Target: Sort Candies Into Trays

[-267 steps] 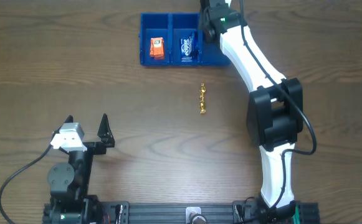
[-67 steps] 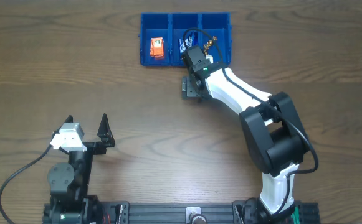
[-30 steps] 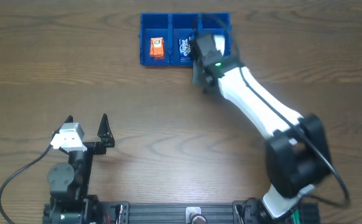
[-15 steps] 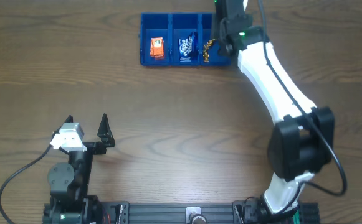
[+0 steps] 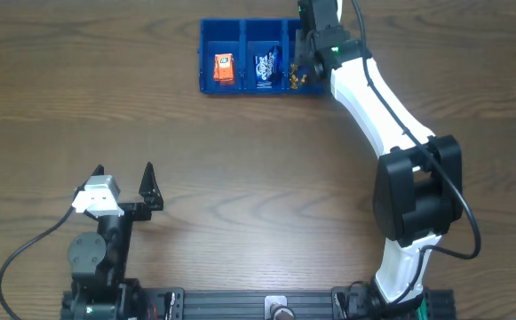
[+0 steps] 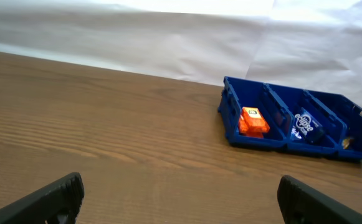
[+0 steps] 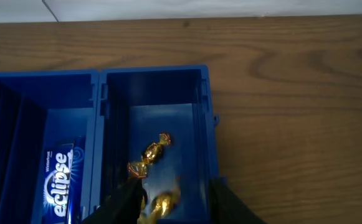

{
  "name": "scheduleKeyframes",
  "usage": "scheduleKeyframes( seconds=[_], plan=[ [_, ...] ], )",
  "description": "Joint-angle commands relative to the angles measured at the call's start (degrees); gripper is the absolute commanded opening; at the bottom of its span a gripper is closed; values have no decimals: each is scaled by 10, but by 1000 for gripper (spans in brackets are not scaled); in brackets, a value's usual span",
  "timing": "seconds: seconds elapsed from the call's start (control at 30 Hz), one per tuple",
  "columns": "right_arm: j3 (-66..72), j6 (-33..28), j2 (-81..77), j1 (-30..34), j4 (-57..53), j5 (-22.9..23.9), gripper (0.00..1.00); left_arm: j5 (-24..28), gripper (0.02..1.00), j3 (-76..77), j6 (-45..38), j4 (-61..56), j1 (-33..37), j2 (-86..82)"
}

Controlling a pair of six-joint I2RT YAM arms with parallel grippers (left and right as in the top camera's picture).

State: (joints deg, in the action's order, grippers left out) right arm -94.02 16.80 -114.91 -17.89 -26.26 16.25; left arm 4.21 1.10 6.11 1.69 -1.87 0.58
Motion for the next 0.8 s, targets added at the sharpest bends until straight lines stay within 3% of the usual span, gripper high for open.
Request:
scheduleKeyframes(
  seconds=[0.03, 0.1, 0.17, 0.53, 0.8],
  plan=[
    [0, -4, -9, -7, 5, -1, 476, 3, 998, -8, -3, 25, 4, -4],
    [0, -4, -9, -7, 5, -1, 577, 3, 998, -8, -3, 25, 4, -4],
    [0, -4, -9, -7, 5, -1, 993, 3, 998, -8, -3, 25, 4, -4],
    [0, -34, 89, 8, -50, -15, 998, 3, 998, -8, -3, 25, 4, -4],
    [9, -80, 251, 140, -247, -15, 998, 3, 998, -8, -3, 25, 4, -4]
  ],
)
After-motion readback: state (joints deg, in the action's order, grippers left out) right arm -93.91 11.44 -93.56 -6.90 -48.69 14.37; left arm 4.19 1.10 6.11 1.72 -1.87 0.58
